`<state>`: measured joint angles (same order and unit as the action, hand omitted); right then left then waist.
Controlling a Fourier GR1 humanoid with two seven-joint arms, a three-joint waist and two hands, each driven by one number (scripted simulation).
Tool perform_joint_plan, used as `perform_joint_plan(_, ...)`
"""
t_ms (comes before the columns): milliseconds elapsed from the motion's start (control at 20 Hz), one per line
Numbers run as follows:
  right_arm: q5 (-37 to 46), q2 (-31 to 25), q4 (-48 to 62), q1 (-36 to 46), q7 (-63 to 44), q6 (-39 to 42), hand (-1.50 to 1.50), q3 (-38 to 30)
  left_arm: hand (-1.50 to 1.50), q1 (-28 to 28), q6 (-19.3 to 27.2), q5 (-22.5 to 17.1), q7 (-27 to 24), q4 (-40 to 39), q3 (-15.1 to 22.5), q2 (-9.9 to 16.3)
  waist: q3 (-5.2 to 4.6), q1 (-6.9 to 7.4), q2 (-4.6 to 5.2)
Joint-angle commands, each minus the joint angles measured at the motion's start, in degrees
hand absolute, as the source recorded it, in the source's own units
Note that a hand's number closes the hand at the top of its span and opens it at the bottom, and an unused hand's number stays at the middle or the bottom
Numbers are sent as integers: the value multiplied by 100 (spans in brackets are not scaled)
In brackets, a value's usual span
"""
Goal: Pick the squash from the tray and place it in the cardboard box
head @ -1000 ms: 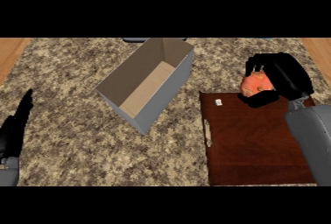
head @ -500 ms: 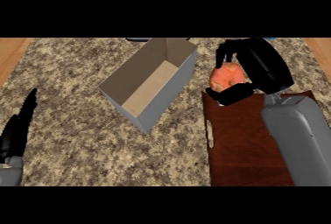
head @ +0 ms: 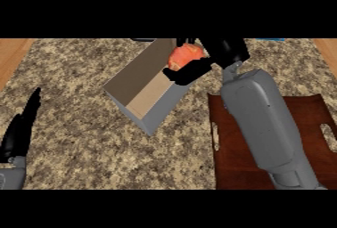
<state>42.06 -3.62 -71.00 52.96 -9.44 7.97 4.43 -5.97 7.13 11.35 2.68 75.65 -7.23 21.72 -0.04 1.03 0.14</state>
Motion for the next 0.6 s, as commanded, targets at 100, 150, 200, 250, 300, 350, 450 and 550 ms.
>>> perform_joint_plan(100,-427,351,1551,1242,-274,-332,150,-254,0,-211,51,119,140,-1,16,-61,1,51,23)
perform_joint_plan(150,-500,353,1963,1191,-206,-795,150,65,0,-271,-120,-11,11,-234,-102,53,-2,110,43)
perform_joint_plan(200,-605,355,2146,1104,-83,-1089,150,328,0,-239,-276,-76,-98,-190,-157,182,-1,130,40)
perform_joint_plan(250,-749,357,2402,1426,-199,-1115,150,229,0,-5,-35,101,98,139,30,-62,1,151,30)
perform_joint_plan(300,-788,358,2740,1513,-50,-1266,150,289,0,-116,67,173,-71,-63,68,-166,-1,148,45)
perform_joint_plan(350,-794,359,3028,1636,152,-1287,150,67,0,-309,-380,-103,174,61,-158,243,1,164,52)
perform_joint_plan(450,-930,360,3542,1807,129,-1812,150,489,0,-261,7,160,-96,-114,75,-160,-5,274,93)
perform_joint_plan(550,-831,361,4074,2279,304,-1615,150,55,0,-148,-100,75,-404,-225,-4,-101,-8,256,110)
